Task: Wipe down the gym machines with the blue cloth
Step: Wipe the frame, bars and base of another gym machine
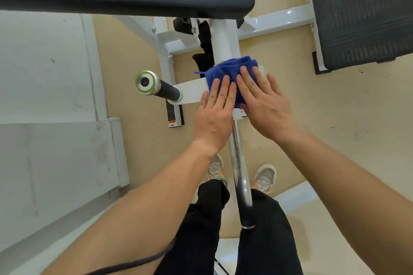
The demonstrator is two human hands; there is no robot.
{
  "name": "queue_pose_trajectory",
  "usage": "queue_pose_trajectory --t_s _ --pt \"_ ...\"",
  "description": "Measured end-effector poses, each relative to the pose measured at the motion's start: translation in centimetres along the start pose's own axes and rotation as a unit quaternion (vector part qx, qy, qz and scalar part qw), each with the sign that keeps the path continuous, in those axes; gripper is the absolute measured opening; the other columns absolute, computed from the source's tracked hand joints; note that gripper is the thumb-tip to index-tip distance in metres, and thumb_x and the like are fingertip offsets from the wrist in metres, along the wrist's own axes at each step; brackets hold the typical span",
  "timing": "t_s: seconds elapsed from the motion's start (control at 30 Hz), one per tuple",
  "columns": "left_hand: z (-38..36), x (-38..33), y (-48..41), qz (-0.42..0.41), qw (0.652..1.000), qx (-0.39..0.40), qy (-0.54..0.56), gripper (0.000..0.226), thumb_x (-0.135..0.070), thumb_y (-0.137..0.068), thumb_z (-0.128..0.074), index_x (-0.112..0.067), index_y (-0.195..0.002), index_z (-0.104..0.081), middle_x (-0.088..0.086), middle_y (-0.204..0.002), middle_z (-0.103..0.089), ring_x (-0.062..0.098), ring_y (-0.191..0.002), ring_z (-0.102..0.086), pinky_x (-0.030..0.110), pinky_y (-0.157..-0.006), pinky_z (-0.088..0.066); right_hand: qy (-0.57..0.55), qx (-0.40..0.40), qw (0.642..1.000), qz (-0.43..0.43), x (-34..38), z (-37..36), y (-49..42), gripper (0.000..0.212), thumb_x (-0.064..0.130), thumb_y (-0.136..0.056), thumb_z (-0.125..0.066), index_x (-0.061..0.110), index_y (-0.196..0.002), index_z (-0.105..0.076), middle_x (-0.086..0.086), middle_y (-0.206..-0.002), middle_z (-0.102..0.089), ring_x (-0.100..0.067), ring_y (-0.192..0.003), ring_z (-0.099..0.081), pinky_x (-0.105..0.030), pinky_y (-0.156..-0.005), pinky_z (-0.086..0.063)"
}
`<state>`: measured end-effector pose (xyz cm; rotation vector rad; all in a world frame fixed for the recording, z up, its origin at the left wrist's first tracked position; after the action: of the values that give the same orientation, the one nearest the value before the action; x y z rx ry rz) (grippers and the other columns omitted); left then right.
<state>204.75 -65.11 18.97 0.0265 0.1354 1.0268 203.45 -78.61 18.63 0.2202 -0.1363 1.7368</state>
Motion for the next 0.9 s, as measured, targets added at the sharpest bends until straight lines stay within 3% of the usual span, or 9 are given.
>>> queue_pose_trajectory --t_s 0.1,0.2,0.33,0.53,0.63,0.8,0.9 --pt "-0.1 1.7 1.2 0.089 0.995 -0.023 -0.022 0.057 -0.014 -0.1 -0.042 -0.007 -0.154 -0.024 0.012 -0.161 -0.023 0.03 -0.149 -0.019 0.044 -0.121 -0.015 0.06 0.0 0.993 0.107 1.9 -0.2 -3.2 0.062 0.03 -0.104 -0.049 0.007 -0.156 -0.026 -0.012 -0.163 -0.022 -0.033 -0.15 -0.019 -0.048 -0.123 -0.014" --pt "0.3 2.2 1.4 0.128 0.991 -0.029 -0.017 0.056 -0.019 -0.102 -0.046 -0.006 -0.153 -0.026 0.013 -0.16 -0.026 0.031 -0.148 -0.022 0.045 -0.12 -0.02 0.104 -0.016 0.983 0.152 2.7 -0.3 -3.9 0.059 0.03 -0.105 -0.046 0.006 -0.155 -0.027 -0.014 -0.162 -0.025 -0.033 -0.149 -0.023 -0.048 -0.123 -0.019" --pt "0.5 0.1 -0.5 0.076 0.997 -0.031 0.01 0.054 -0.032 -0.104 -0.034 -0.008 -0.152 -0.032 0.013 -0.158 -0.029 0.031 -0.148 -0.024 0.044 -0.121 -0.021 0.12 -0.038 0.982 0.144 -0.7 0.4 -2.6 0.06 0.035 -0.106 -0.046 0.003 -0.154 -0.03 -0.016 -0.16 -0.028 -0.035 -0.147 -0.028 -0.05 -0.122 -0.02" --pt "-0.2 -1.2 -2.5 -0.034 0.997 -0.063 0.018 0.051 -0.028 -0.103 -0.043 -0.006 -0.149 -0.038 0.014 -0.155 -0.035 0.03 -0.146 -0.028 0.045 -0.119 -0.027 0.104 -0.018 0.988 0.116 -4.0 0.7 -1.3 0.066 0.044 -0.104 -0.027 0.0 -0.153 -0.029 -0.019 -0.16 -0.025 -0.038 -0.148 -0.026 -0.053 -0.121 -0.021" --pt "0.0 1.7 -0.9 -0.03 0.997 -0.073 0.006 0.05 -0.016 -0.1 -0.051 -0.006 -0.148 -0.039 0.013 -0.155 -0.036 0.029 -0.145 -0.03 0.045 -0.118 -0.028 0.097 -0.03 0.987 0.127 -1.1 0.4 -2.6 0.064 0.042 -0.104 -0.028 0.0 -0.152 -0.033 -0.019 -0.159 -0.028 -0.038 -0.147 -0.028 -0.053 -0.12 -0.023" --pt "0.9 5.5 1.4 0.022 0.994 -0.103 -0.009 0.046 -0.006 -0.1 -0.034 -0.002 -0.144 -0.044 0.017 -0.15 -0.042 0.03 -0.142 -0.037 0.044 -0.117 -0.031 0.097 -0.04 0.985 0.135 4.2 -1.1 -4.6 0.064 0.043 -0.104 -0.042 0.004 -0.153 -0.032 -0.015 -0.161 -0.027 -0.035 -0.148 -0.026 -0.05 -0.122 -0.021" --pt "1.0 4.6 1.3 0.036 0.994 -0.098 -0.013 0.046 -0.007 -0.1 -0.034 -0.003 -0.144 -0.045 0.017 -0.15 -0.042 0.032 -0.141 -0.037 0.044 -0.117 -0.031 0.108 -0.062 0.985 0.118 4.1 -1.0 -4.2 0.062 0.042 -0.104 -0.047 0.006 -0.153 -0.035 -0.013 -0.16 -0.031 -0.033 -0.147 -0.03 -0.052 -0.12 -0.025"
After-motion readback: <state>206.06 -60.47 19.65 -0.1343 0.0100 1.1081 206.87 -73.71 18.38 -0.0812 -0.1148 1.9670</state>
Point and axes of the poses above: each hand's wrist, its own y-axis away from the middle knuckle, its own z-axis out of the back of the hand, x = y × z, the point moved 5 cm from there along -y, towards the middle knuckle
